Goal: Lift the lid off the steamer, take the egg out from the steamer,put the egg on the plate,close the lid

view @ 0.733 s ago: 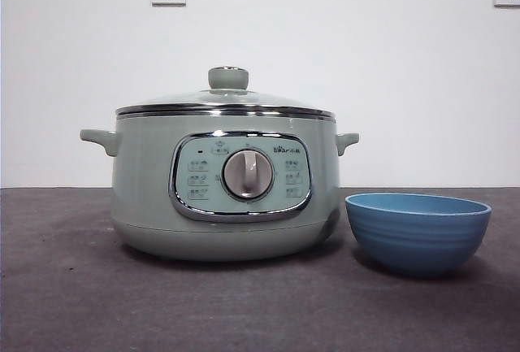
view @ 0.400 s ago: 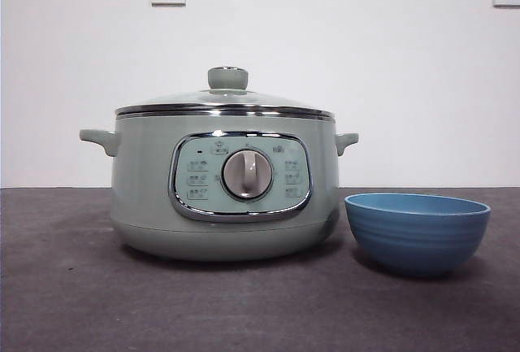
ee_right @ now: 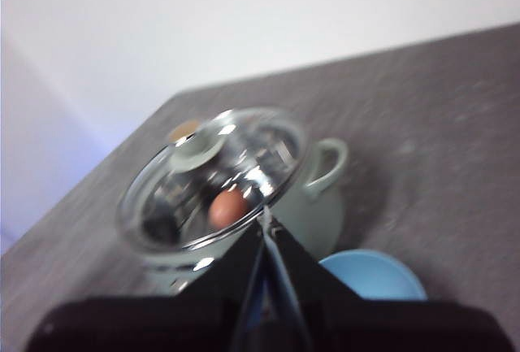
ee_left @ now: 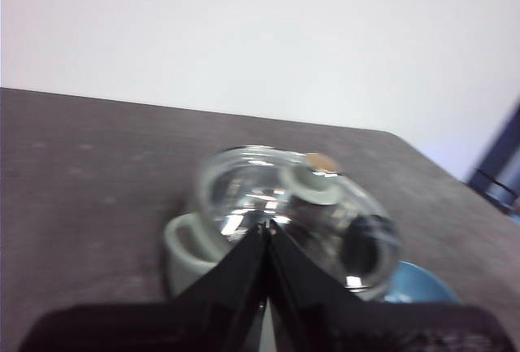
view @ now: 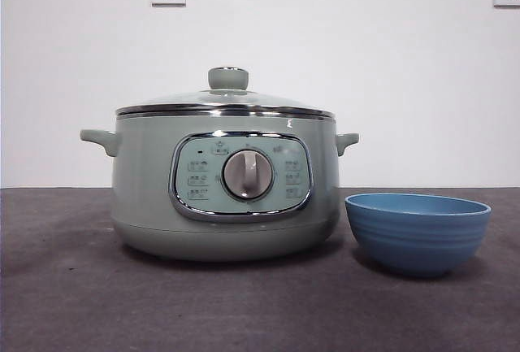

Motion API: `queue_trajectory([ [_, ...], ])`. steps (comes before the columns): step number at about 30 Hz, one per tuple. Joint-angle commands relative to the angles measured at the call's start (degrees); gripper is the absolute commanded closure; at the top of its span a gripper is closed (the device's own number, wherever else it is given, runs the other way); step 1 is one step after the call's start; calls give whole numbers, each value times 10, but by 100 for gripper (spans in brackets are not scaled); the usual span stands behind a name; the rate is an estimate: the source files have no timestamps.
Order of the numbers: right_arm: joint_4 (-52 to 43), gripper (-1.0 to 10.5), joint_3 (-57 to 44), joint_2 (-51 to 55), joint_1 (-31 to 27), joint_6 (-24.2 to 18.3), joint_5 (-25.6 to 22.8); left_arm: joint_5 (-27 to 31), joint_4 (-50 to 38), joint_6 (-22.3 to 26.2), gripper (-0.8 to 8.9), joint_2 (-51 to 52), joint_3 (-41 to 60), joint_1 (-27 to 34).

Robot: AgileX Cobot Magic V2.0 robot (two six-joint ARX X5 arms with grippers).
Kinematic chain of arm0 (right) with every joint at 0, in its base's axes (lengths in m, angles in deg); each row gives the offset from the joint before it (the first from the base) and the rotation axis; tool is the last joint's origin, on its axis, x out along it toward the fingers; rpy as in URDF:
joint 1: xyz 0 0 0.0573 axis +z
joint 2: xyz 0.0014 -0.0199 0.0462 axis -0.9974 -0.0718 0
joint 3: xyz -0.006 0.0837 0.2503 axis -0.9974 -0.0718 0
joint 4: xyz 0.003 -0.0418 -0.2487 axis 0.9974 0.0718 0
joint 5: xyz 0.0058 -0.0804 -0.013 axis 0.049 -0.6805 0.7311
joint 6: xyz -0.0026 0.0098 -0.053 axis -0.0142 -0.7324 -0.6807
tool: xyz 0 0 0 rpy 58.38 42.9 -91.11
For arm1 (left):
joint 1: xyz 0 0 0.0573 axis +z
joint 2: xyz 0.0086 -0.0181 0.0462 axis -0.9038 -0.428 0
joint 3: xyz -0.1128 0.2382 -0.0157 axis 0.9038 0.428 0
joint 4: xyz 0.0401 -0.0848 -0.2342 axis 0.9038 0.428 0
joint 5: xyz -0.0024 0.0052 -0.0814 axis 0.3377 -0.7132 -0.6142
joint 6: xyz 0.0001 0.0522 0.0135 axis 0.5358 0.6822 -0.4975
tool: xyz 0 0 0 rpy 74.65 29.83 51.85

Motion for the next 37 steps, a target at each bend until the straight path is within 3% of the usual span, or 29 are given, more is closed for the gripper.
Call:
queue_trajectory([
  [1, 56, 957, 63, -53, 1, -57, 50, -42, 31, 22, 821, -34, -39, 1],
  [8, 249, 957, 209, -168, 2, -180, 149, -139, 155, 87, 821, -114, -126, 1],
  [13, 345, 957, 266, -211, 10, -249, 158, -161, 231, 135, 821, -146, -168, 0],
  [18, 349, 941, 270, -215, 17, -255, 159, -158, 247, 141, 811, -153, -185, 0],
  [20, 348, 922, 270, -215, 17, -252, 159, -158, 247, 127, 757, -153, -186, 0],
  [21, 348, 856, 270, -215, 17, -252, 158, -158, 247, 118, 661, -153, -186, 0],
  [24, 348, 499, 270, -215, 17, -248, 158, -158, 247, 111, 337, -153, -186, 0],
  [25, 348, 384, 270, -215, 17, -248, 158, -159, 245, 111, 301, -153, -186, 0],
  [27, 348, 318, 270, -215, 17, -248, 158, -161, 245, 112, 306, -153, -186, 0],
  [37, 348, 318, 270, -215, 17, -249, 158, -148, 195, 110, 306, -192, -206, -21],
])
